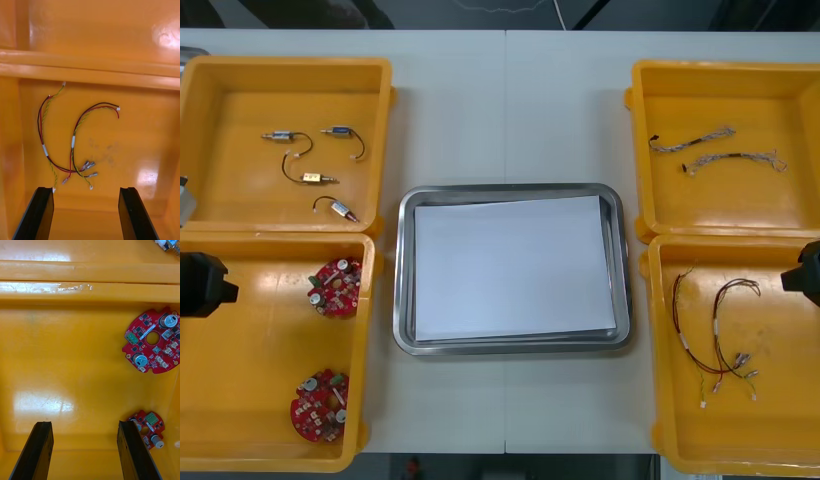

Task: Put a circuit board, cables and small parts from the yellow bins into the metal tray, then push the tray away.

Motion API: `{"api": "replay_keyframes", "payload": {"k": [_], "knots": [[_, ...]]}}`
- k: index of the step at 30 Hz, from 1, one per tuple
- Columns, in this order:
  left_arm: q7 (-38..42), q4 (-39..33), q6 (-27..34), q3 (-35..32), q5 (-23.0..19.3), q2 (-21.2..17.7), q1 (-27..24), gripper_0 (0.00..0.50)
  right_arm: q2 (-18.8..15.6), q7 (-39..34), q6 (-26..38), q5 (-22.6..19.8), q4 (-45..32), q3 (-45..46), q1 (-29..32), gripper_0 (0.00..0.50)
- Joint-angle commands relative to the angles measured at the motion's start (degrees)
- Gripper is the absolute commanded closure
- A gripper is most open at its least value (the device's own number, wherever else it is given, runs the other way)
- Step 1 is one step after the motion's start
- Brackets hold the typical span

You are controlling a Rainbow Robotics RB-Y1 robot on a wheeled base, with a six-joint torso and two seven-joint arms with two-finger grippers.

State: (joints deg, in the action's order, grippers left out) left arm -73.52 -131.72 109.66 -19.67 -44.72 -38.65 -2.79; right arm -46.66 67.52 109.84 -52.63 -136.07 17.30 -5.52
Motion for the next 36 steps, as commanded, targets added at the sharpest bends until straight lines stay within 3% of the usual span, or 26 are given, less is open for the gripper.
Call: {"api": "replay_keyframes", "payload": {"k": [1,6,10,15,21,36], "knots": [[-7.6,-0.4,0.3,0.9,-1.2,-1.1,1.2,0.0,-2.3,0.1,0.2,-0.6,-1.5,0.4,4.2,0.0],[-13.6,-0.6,0.3,2.1,-2.3,-2.8,3.3,0.0,-2.3,0.1,0.2,-0.3,-1.4,-0.2,6.8,0.0],[-19.2,-1.0,0.3,3.7,-3.5,-4.9,5.9,0.0,-1.3,0.0,-4.0,1.0,-1.4,-1.0,9.2,0.0],[-23.9,-3.0,-3.9,5.1,-4.9,-7.3,8.6,0.0,-0.3,-0.5,-9.6,3.1,-1.4,-3.0,11.5,0.0],[-26.1,-6.4,-10.7,9.1,-6.2,-10.8,11.5,0.0,1.0,-0.8,-14.7,8.8,-0.2,-8.4,12.5,0.0],[-29.7,-7.1,-27.0,21.2,-4.8,-19.6,13.5,0.0,3.0,-1.0,-25.8,13.8,8.4,-17.4,12.6,0.0]]}}
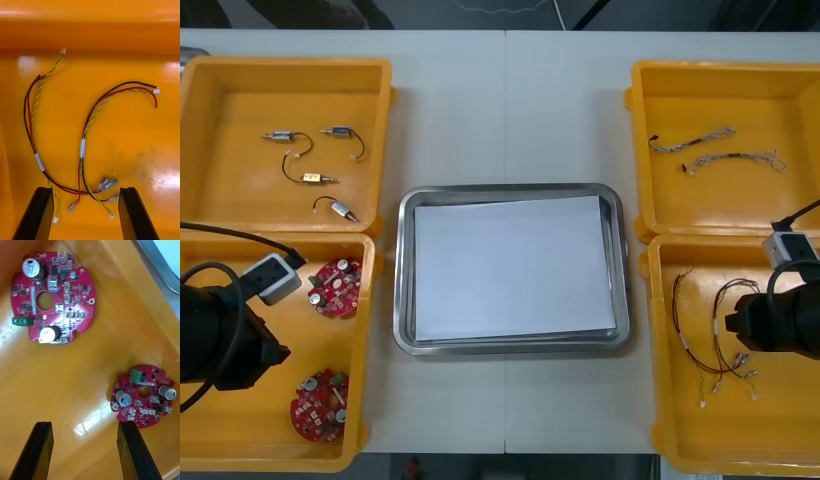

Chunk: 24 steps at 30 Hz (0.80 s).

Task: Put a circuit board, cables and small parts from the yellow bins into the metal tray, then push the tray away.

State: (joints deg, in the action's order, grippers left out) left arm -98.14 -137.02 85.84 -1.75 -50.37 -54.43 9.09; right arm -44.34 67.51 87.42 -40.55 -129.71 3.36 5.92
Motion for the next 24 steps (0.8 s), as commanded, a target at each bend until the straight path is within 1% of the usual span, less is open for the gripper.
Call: {"api": "replay_keyframes", "payload": {"k": [1,4,9,13,15,20,24], "knots": [[-5.2,-1.8,-4.1,4.3,1.5,-4.3,1.5,0.0,0.6,-1.1,-4.6,2.0,2.9,-4.2,1.1,0.0],[-5.4,-1.8,-6.0,7.0,3.7,-5.2,1.6,0.0,0.7,-1.1,-7.3,2.8,4.6,-5.8,1.2,0.0],[-5.1,-1.5,-8.8,11.2,8.2,-5.8,2.0,0.0,0.7,-1.2,-12.4,5.0,8.2,-9.3,1.1,0.0],[-5.1,-1.1,-8.8,12.0,8.4,-5.8,2.0,0.0,0.7,-1.2,-16.4,5.6,10.7,-11.2,1.2,0.0],[-5.2,-0.4,-9.1,12.6,8.4,-5.8,2.0,0.0,0.7,-1.1,-17.1,5.6,11.4,-11.7,1.2,0.0],[-5.4,2.9,-13.2,14.7,8.4,-5.9,2.0,0.0,0.7,-0.6,-17.1,5.7,11.8,-12.1,1.5,0.0],[-5.6,4.3,-15.3,16.3,10.0,-5.9,1.7,0.0,0.6,-0.9,-17.0,7.2,11.8,-12.8,2.0,0.0]]}}
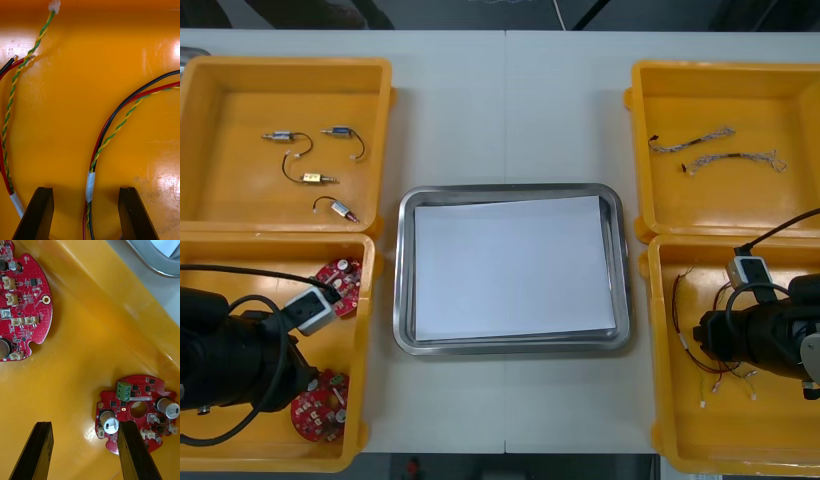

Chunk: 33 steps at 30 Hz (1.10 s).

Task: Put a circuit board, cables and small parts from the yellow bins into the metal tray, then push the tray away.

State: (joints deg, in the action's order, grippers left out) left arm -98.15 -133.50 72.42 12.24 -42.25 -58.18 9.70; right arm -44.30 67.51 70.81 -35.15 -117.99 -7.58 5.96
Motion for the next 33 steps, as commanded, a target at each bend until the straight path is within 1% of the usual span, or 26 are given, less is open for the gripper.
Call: {"api": "replay_keyframes", "payload": {"k": [1,3,4,5,6,14,16,18,21,27,30,33], "knots": [[-5.6,0.8,-1.8,2.6,2.5,-2.2,1.1,0.0,0.5,-1.0,-0.5,2.3,0.1,-2.1,1.9,0.0],[-5.6,0.9,-1.8,3.1,2.7,-2.3,1.2,0.0,0.5,-1.2,-0.5,2.2,0.1,-2.2,2.0,0.242],[-5.6,1.1,-1.8,3.2,2.7,-2.4,1.1,0.0,0.5,-1.2,-0.5,2.1,0.1,-2.1,2.1,0.372],[-5.5,1.1,-1.8,3.6,2.6,-2.4,1.1,0.0,0.6,-1.4,-0.5,1.9,0.1,-2.1,2.1,0.456],[-5.5,1.4,-1.8,4.0,2.7,-2.5,0.9,0.0,0.6,-1.5,-0.5,1.9,0.1,-2.2,2.1,0.495],[-5.5,2.6,-2.3,5.5,3.1,-2.5,0.5,0.0,0.5,-1.9,0.2,1.1,-1.2,-0.6,2.1,0.5],[-5.2,2.7,-2.5,6.5,4.4,-2.5,0.2,0.0,0.5,-1.8,1.6,0.9,-2.5,0.6,2.1,0.5],[-4.9,3.0,-2.9,7.4,4.5,-2.5,-0.2,0.0,0.5,-1.8,3.6,0.6,-4.2,2.0,2.1,0.5],[-4.5,3.2,-3.1,8.0,4.5,-2.5,-0.6,0.0,0.5,-1.5,7.2,0.3,-7.1,4.6,2.1,0.5],[-4.0,3.7,-3.2,9.2,5.1,-2.5,-1.4,0.0,0.6,-1.4,17.8,-0.9,-15.9,12.2,1.6,0.5],[-3.8,4.1,-3.8,10.1,5.6,-2.5,-2.0,0.0,0.5,-1.4,22.6,-3.4,-19.1,15.3,1.0,0.5],[-3.7,4.8,-4.6,10.3,5.5,-2.4,-2.3,0.0,0.5,-1.2,28.0,-6.9,-22.3,19.7,0.0,0.5]]}}
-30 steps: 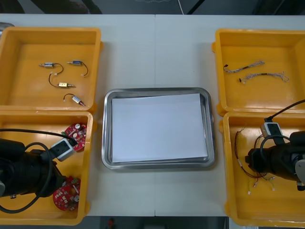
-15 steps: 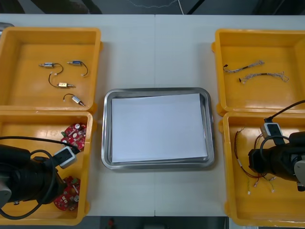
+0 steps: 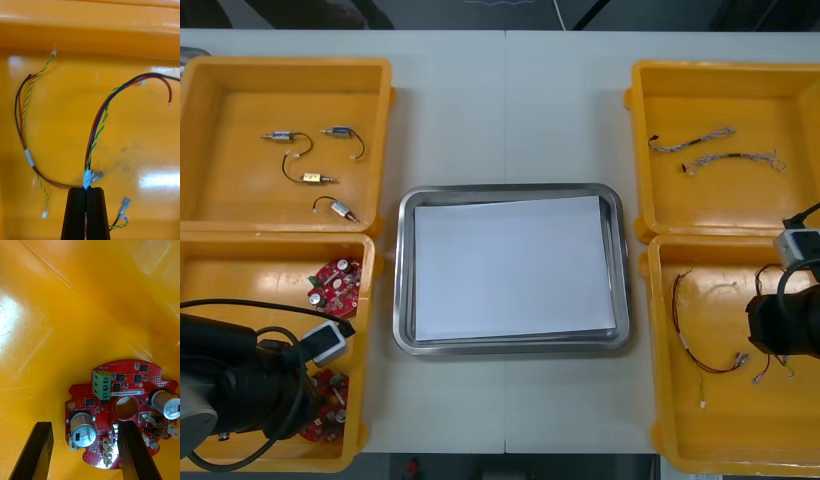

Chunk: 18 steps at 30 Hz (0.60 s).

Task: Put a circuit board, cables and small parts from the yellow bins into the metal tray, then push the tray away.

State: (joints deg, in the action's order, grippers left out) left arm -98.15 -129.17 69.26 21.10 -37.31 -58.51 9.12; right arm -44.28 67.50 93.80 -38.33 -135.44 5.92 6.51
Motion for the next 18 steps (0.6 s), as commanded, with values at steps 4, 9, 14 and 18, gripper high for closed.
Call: {"api": "replay_keyframes", "payload": {"k": [4,9,14,18], "knots": [[-3.8,0.9,-1.8,1.4,0.6,-2.0,-2.0,0.0,0.6,-0.9,10.7,-8.3,-7.3,11.0,-1.9,0.5],[-3.9,1.2,-1.8,1.4,0.6,-1.6,-2.1,0.074,0.3,-0.6,16.2,-14.3,-9.2,17.0,-5.5,0.5],[-3.7,1.3,-1.8,1.4,0.5,-1.3,-2.6,0.5,-1.1,-0.6,16.2,-18.4,-9.9,20.2,-8.8,0.5],[-3.7,1.2,-1.8,1.3,0.4,-1.3,-2.8,0.5,-4.1,-1.0,16.2,-22.1,-10.2,21.6,-9.5,0.5]]}}
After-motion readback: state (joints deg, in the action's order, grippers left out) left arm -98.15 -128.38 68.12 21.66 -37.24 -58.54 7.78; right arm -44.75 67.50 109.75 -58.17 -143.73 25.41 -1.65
